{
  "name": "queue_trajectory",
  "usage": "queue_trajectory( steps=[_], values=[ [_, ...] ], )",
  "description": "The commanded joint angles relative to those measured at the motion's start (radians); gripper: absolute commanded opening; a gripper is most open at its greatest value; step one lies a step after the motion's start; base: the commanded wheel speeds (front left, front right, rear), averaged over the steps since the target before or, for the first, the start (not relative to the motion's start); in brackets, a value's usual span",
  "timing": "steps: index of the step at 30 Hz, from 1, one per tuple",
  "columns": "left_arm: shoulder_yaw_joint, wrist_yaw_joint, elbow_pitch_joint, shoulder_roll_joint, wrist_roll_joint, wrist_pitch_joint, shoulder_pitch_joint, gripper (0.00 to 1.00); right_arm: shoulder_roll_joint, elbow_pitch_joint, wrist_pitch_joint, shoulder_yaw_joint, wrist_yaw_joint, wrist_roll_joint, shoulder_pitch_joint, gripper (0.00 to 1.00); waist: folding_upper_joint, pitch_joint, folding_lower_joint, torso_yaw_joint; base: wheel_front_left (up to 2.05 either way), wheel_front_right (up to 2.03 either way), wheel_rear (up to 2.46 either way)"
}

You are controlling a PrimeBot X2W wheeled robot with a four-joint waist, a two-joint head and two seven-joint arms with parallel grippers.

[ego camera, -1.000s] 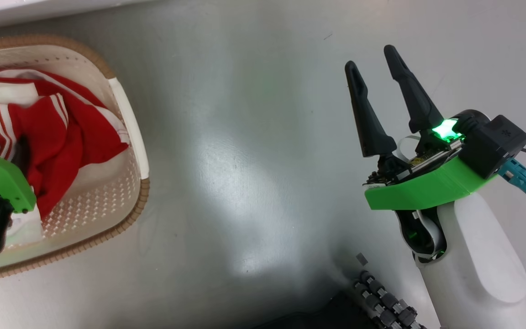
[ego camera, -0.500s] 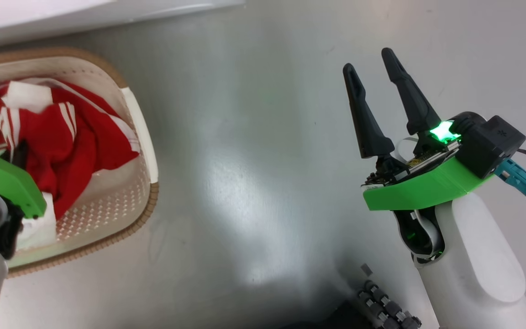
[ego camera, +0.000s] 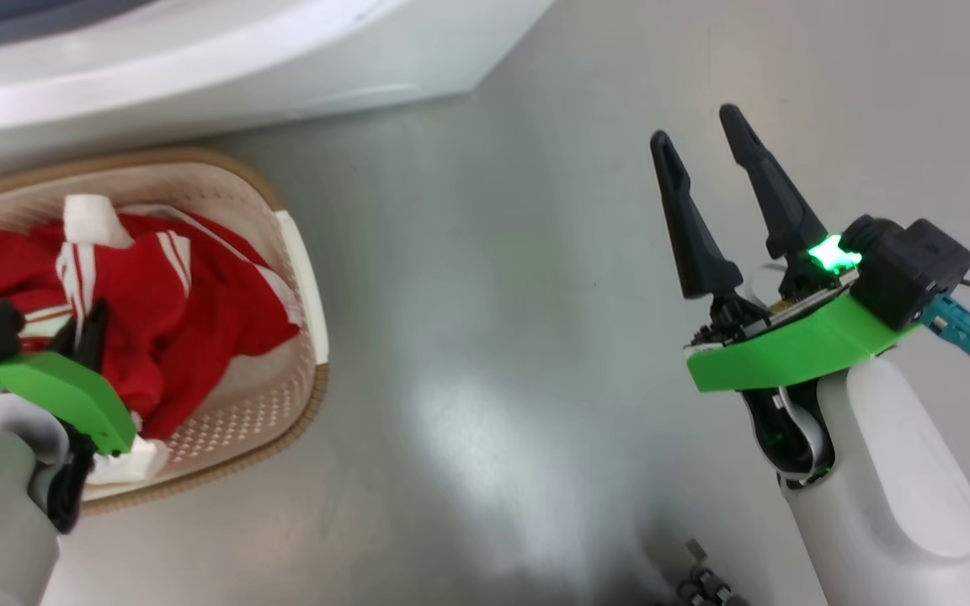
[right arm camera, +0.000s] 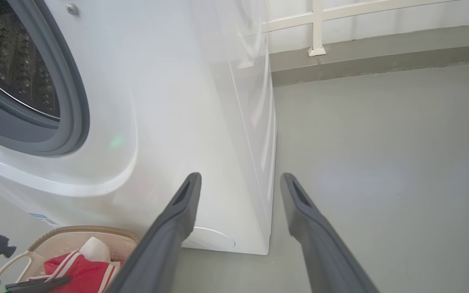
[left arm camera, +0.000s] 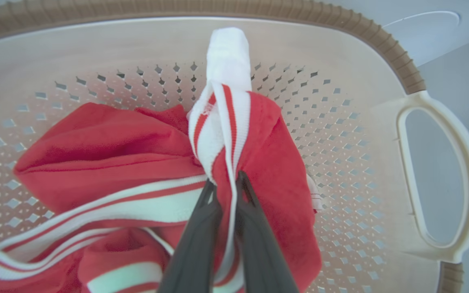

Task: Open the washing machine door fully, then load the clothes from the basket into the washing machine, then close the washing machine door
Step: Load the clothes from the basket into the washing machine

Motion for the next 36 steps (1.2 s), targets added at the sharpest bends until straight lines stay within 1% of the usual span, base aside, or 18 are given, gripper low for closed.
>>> queue_trajectory(
  steps=[1,6,9,12,16,30,36],
  values=[
    [0.017,-0.003,-0.015,0.036,-0.009,-0.017,0.030,0.00,-0.003,-0.015,-0.005,0.013,0.002,0.013,0.053,1.00,0.0000,-0.061,0.0000,0.034,0.00,0.00,0.00],
    [0.014,-0.003,-0.040,0.030,-0.014,-0.029,0.053,0.00,-0.015,-0.005,-0.005,0.010,0.002,0.021,0.069,1.00,0.0000,-0.115,0.0000,0.060,0.00,0.00,0.00],
    [0.034,-0.003,-0.068,0.031,-0.011,-0.032,0.071,0.00,-0.024,0.002,-0.005,0.010,0.002,0.028,0.079,1.00,0.0000,-0.158,0.0000,0.077,0.00,0.00,0.00],
    [0.084,-0.003,-0.111,0.037,0.013,-0.032,0.099,0.00,-0.033,0.009,-0.005,0.010,0.002,0.034,0.091,1.00,0.0000,-0.201,0.0000,0.093,0.00,0.00,0.00],
    [0.162,-0.003,-0.172,0.029,0.064,-0.032,0.154,0.00,-0.047,0.020,-0.005,0.011,0.002,0.041,0.109,1.00,0.0000,-0.255,0.0000,0.111,0.00,0.00,0.00],
    [0.382,-0.001,-0.386,-0.032,0.250,-0.032,0.351,0.00,-0.084,0.050,-0.005,0.012,0.002,0.074,0.186,1.00,0.0000,-0.447,0.0000,0.137,0.00,0.00,0.00],
    [0.450,0.007,-0.489,-0.063,0.311,-0.032,0.436,0.00,-0.101,0.063,-0.005,0.014,0.002,0.088,0.223,1.00,0.0000,-0.521,0.0000,0.142,0.00,0.00,0.00]
  ],
)
